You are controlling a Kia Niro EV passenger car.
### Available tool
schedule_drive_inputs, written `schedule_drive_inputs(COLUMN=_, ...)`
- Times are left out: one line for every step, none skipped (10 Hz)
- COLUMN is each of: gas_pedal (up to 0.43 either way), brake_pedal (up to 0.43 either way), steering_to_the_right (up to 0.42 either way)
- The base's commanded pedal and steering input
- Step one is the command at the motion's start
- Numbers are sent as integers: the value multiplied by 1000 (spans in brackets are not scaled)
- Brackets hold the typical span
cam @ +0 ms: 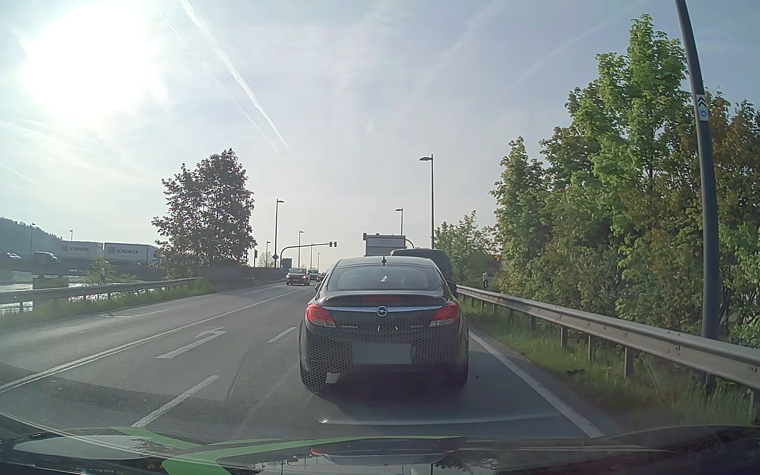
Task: Follow the waypoints while adhering to traffic rules and regulations
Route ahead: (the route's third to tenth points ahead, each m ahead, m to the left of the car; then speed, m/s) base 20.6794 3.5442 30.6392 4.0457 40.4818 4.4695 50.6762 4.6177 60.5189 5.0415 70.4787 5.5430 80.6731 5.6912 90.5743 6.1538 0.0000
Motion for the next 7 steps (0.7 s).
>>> schedule_drive_inputs(gas_pedal=0, brake_pedal=402, steering_to_the_right=3)
schedule_drive_inputs(gas_pedal=0, brake_pedal=372, steering_to_the_right=2)
schedule_drive_inputs(gas_pedal=0, brake_pedal=335, steering_to_the_right=2)
schedule_drive_inputs(gas_pedal=0, brake_pedal=67, steering_to_the_right=0)
schedule_drive_inputs(gas_pedal=0, brake_pedal=0, steering_to_the_right=0)
schedule_drive_inputs(gas_pedal=0, brake_pedal=0, steering_to_the_right=0)
schedule_drive_inputs(gas_pedal=0, brake_pedal=0, steering_to_the_right=0)
